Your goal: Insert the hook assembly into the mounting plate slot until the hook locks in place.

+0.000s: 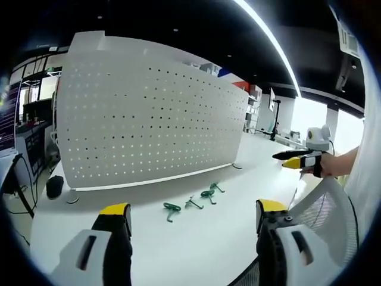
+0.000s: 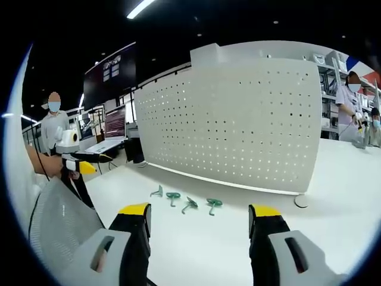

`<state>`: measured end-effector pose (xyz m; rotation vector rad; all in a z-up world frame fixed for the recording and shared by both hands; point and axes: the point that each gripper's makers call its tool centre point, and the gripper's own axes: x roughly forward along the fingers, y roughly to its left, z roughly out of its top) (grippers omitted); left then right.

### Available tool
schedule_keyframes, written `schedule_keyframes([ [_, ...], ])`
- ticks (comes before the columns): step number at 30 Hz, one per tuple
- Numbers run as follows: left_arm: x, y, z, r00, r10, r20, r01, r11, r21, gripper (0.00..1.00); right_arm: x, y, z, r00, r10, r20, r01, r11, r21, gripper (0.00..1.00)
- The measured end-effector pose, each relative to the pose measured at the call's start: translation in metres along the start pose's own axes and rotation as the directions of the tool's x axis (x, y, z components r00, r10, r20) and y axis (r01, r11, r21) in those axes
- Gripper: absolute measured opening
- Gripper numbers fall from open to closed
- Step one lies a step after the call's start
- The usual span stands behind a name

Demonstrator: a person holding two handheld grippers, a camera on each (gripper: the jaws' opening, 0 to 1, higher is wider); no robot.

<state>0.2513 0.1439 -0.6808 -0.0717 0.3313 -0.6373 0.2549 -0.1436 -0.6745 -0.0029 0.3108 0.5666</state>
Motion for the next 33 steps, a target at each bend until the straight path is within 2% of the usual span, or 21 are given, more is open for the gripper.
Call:
schedule_keyframes([
  [10, 0.009, 0.005, 0.007, 0.999, -0.030, -0.013, 0.030, 0.999, 0.031, 0.88, 0.001, -0.001, 0.008, 1.000, 0.001, 0.019, -0.001, 1.000, -0.008, 0.65],
  [20, 0.021, 0.011, 0.009, 0.992, -0.094, -0.084, 0.101, 0.991, 0.092, 0.88, 0.003, -0.005, 0.003, 1.000, -0.006, -0.007, 0.006, 1.000, -0.011, 0.65],
  [25, 0.027, 0.014, 0.004, 0.978, -0.143, -0.150, 0.162, 0.978, 0.130, 0.87, 0.003, -0.005, 0.002, 1.000, -0.006, -0.012, 0.006, 1.000, -0.008, 0.65],
  [26, 0.028, 0.013, 0.001, 0.970, -0.161, -0.184, 0.187, 0.973, 0.133, 0.87, 0.003, -0.005, 0.002, 1.000, -0.005, -0.012, 0.005, 1.000, -0.008, 0.65],
  [28, 0.031, 0.016, -0.001, 0.961, -0.173, -0.214, 0.208, 0.966, 0.154, 0.86, 0.003, -0.005, 0.001, 1.000, -0.003, -0.017, 0.003, 1.000, -0.007, 0.65],
  [33, 0.039, 0.020, 0.000, 0.949, -0.199, -0.244, 0.242, 0.956, 0.163, 0.85, 0.004, -0.005, 0.000, 1.000, -0.003, -0.021, 0.003, 1.000, -0.005, 0.65],
])
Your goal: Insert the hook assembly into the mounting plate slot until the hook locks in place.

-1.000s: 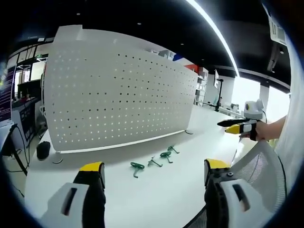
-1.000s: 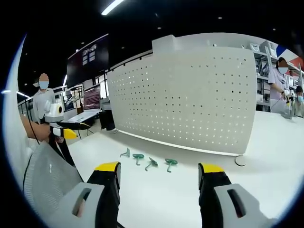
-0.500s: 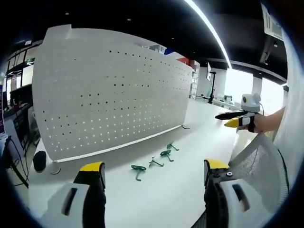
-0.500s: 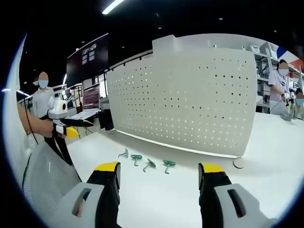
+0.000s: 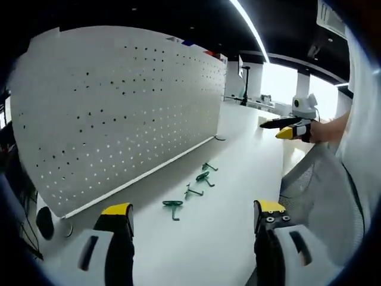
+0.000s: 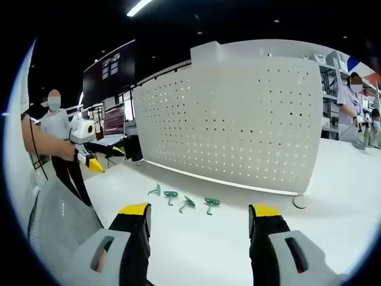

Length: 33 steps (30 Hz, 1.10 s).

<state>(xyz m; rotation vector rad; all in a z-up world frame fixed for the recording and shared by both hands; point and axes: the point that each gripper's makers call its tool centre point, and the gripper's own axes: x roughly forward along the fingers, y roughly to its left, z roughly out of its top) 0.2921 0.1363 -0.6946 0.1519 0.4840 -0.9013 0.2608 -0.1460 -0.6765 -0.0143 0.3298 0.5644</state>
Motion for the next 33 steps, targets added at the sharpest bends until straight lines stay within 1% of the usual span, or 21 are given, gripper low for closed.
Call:
schedule_keyframes([
  [1, 0.001, 0.001, 0.000, 1.000, -0.004, -0.004, 0.004, 1.000, 0.005, 0.85, 0.000, 0.000, 0.000, 1.000, 0.001, 0.000, -0.001, 1.000, 0.001, 0.65],
  [2, 0.003, 0.002, -0.001, 1.000, -0.017, -0.023, 0.017, 1.000, 0.014, 0.85, 0.001, -0.001, -0.001, 1.000, 0.001, -0.002, -0.001, 1.000, 0.002, 0.65],
  [4, 0.006, 0.002, -0.002, 0.998, -0.037, -0.044, 0.039, 0.998, 0.044, 0.82, 0.001, 0.000, -0.002, 1.000, 0.003, -0.005, -0.003, 1.000, 0.001, 0.65],
  [5, 0.008, 0.003, -0.005, 0.996, -0.049, -0.075, 0.053, 0.997, 0.058, 0.81, 0.001, 0.000, -0.003, 1.000, 0.005, -0.008, -0.005, 1.000, -0.001, 0.65],
  [6, 0.009, 0.004, -0.007, 0.994, -0.057, -0.090, 0.063, 0.995, 0.073, 0.81, 0.002, 0.000, -0.003, 1.000, 0.006, -0.010, -0.006, 1.000, -0.001, 0.64],
  [11, 0.016, 0.008, -0.009, 0.989, -0.085, -0.122, 0.098, 0.990, 0.102, 0.82, 0.002, 0.001, -0.005, 1.000, 0.009, -0.015, -0.009, 1.000, 0.000, 0.64],
  [14, 0.020, 0.008, -0.012, 0.982, -0.105, -0.155, 0.124, 0.985, 0.117, 0.81, 0.002, 0.000, -0.006, 1.000, 0.008, -0.015, -0.008, 1.000, 0.001, 0.64],
  [17, 0.024, 0.008, -0.015, 0.974, -0.124, -0.190, 0.153, 0.978, 0.142, 0.81, 0.003, 0.000, -0.006, 1.000, 0.010, -0.017, -0.010, 1.000, 0.002, 0.64],
  [19, 0.027, 0.008, -0.017, 0.967, -0.137, -0.216, 0.175, 0.971, 0.165, 0.81, 0.003, 0.000, -0.006, 1.000, 0.010, -0.017, -0.010, 1.000, 0.005, 0.64],
  [20, 0.029, 0.008, -0.019, 0.961, -0.145, -0.236, 0.189, 0.966, 0.178, 0.81, 0.003, 0.000, -0.006, 1.000, 0.010, -0.016, -0.010, 1.000, 0.005, 0.64],
  [25, 0.038, 0.009, -0.020, 0.944, -0.168, -0.283, 0.235, 0.946, 0.225, 0.79, 0.003, 0.000, -0.007, 1.000, 0.010, -0.018, -0.010, 1.000, 0.012, 0.64],
  [26, 0.040, 0.009, -0.021, 0.940, -0.175, -0.294, 0.250, 0.939, 0.238, 0.79, 0.003, 0.000, -0.007, 1.000, 0.010, -0.018, -0.010, 1.000, 0.012, 0.64],
  [27, 0.042, 0.009, -0.024, 0.929, -0.184, -0.322, 0.271, 0.930, 0.250, 0.79, 0.003, 0.000, -0.006, 1.000, 0.010, -0.015, -0.010, 1.000, 0.012, 0.64],
  [28, 0.044, 0.009, -0.026, 0.924, -0.188, -0.333, 0.281, 0.924, 0.259, 0.79, 0.003, 0.000, -0.006, 1.000, 0.011, -0.015, -0.011, 1.000, 0.012, 0.64],
  [29, 0.048, 0.009, -0.025, 0.923, -0.193, -0.334, 0.289, 0.919, 0.269, 0.79, 0.003, 0.001, -0.006, 1.000, 0.012, -0.018, -0.012, 1.000, 0.012, 0.64],
  [30, 0.049, 0.009, -0.025, 0.921, -0.197, -0.336, 0.294, 0.918, 0.267, 0.78, 0.003, 0.001, -0.006, 1.000, 0.011, -0.019, -0.011, 1.000, 0.011, 0.64],
  [32, 0.052, 0.009, -0.028, 0.912, -0.202, -0.356, 0.308, 0.912, 0.272, 0.78, 0.003, 0.000, -0.007, 1.000, 0.009, -0.019, -0.009, 1.000, 0.011, 0.64],
  [33, 0.054, 0.010, -0.029, 0.910, -0.200, -0.364, 0.314, 0.906, 0.286, 0.78, 0.003, 0.000, -0.007, 1.000, 0.008, -0.021, -0.007, 1.000, 0.010, 0.64],
])
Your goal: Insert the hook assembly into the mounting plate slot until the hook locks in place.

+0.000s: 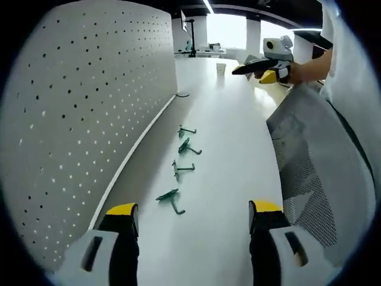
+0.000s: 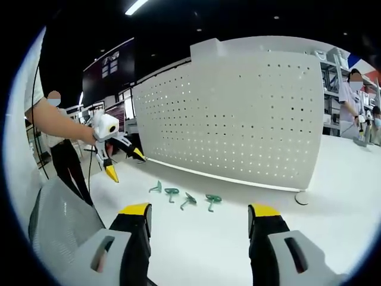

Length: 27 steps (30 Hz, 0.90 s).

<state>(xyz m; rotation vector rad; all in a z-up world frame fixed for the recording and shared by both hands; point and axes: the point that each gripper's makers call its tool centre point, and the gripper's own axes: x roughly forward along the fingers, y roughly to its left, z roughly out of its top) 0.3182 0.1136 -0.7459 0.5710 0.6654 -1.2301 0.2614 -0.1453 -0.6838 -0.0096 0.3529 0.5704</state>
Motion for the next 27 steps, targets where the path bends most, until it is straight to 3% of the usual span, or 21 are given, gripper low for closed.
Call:
schedule_keyframes([
  [14, 0.014, 0.011, -0.013, 0.991, -0.065, -0.121, 0.081, 0.988, 0.132, 0.74, 0.000, -0.002, 0.000, 1.000, 0.000, -0.009, 0.000, 1.000, -0.004, 0.63],
  [21, 0.021, 0.017, -0.017, 0.976, -0.093, -0.197, 0.142, 0.957, 0.253, 0.72, 0.000, -0.002, -0.001, 1.000, -0.002, -0.010, 0.002, 1.000, -0.005, 0.63],
  [27, 0.028, 0.023, -0.021, 0.962, -0.115, -0.246, 0.189, 0.934, 0.304, 0.71, -0.001, -0.002, -0.003, 1.000, -0.005, -0.013, 0.005, 1.000, -0.003, 0.63],
])
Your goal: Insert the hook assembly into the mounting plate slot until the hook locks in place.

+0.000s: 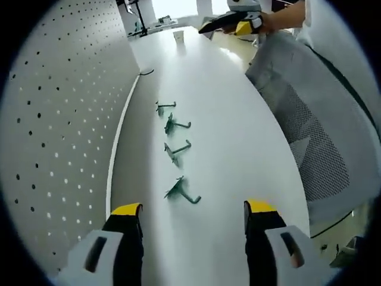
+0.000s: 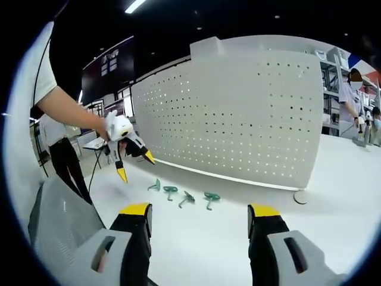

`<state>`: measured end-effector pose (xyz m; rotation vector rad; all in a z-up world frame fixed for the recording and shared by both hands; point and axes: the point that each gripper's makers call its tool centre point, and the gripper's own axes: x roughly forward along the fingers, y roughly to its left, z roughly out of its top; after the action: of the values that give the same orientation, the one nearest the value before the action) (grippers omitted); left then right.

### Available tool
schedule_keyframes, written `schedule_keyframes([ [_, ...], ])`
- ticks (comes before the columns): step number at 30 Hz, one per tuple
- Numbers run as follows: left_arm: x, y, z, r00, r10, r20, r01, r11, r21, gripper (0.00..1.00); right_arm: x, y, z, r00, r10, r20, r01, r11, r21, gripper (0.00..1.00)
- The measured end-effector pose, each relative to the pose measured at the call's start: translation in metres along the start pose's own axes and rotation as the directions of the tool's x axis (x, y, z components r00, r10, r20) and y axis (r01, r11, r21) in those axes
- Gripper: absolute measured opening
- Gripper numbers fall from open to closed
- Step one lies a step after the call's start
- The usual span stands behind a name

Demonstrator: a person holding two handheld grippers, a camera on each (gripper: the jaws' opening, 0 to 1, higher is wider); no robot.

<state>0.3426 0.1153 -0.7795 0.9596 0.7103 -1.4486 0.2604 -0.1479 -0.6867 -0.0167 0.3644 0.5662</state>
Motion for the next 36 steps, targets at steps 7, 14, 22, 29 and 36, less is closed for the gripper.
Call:
schedule_keyframes([
  [7, 0.008, 0.011, -0.002, 0.999, -0.022, -0.042, 0.026, 0.995, 0.098, 0.68, -0.001, -0.002, -0.002, 1.000, -0.008, 0.000, 0.008, 1.000, 0.008, 0.63],
  [14, 0.017, 0.014, -0.012, 0.993, -0.049, -0.104, 0.070, 0.977, 0.201, 0.65, -0.003, -0.005, -0.002, 1.000, -0.018, 0.003, 0.018, 1.000, 0.014, 0.62],
  [22, 0.025, 0.018, -0.016, 0.986, -0.070, -0.149, 0.109, 0.956, 0.271, 0.62, -0.004, -0.006, -0.003, 1.000, -0.022, 0.004, 0.022, 1.000, 0.015, 0.62],
  [29, 0.030, 0.021, -0.014, 0.983, -0.087, -0.162, 0.131, 0.948, 0.290, 0.61, -0.004, -0.005, -0.005, 1.000, -0.021, -0.006, 0.022, 1.000, 0.018, 0.62],
  [36, 0.036, 0.022, -0.015, 0.971, -0.114, -0.209, 0.185, 0.914, 0.360, 0.59, -0.006, -0.007, -0.007, 1.000, -0.028, -0.009, 0.028, 0.999, 0.017, 0.62],
])
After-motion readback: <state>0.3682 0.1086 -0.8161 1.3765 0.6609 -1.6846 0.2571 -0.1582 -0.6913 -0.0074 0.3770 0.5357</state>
